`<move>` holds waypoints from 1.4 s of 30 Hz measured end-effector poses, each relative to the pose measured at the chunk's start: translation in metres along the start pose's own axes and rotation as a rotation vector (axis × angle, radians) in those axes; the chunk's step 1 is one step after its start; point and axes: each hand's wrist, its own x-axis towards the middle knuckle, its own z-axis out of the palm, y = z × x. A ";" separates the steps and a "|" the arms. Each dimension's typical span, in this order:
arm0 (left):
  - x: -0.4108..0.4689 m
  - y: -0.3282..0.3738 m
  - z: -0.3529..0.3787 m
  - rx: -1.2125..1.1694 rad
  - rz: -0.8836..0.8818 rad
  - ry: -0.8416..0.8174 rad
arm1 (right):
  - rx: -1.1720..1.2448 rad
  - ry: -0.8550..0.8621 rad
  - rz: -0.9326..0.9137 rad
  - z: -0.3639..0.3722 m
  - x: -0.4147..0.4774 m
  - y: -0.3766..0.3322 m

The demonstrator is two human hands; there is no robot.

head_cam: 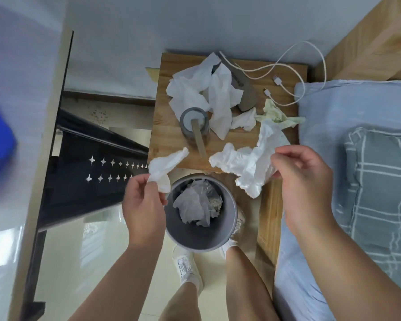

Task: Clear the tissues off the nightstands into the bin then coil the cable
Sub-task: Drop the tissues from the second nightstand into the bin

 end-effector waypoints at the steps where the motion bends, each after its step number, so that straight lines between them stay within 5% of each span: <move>1: -0.004 -0.009 -0.002 0.004 -0.016 -0.005 | 0.001 0.002 0.005 -0.003 -0.006 0.006; 19: 0.014 -0.175 0.008 0.189 -0.306 -0.192 | -0.266 -0.087 0.236 0.021 -0.048 0.212; 26: 0.025 -0.202 0.010 0.237 -0.450 -0.322 | -0.349 -0.306 0.390 0.032 -0.038 0.270; 32: 0.014 -0.175 0.002 0.220 -0.427 -0.324 | -0.357 -0.322 0.389 0.025 -0.042 0.239; 42: -0.004 -0.056 0.009 0.103 -0.142 -0.274 | -0.150 -0.351 0.138 0.005 -0.036 0.076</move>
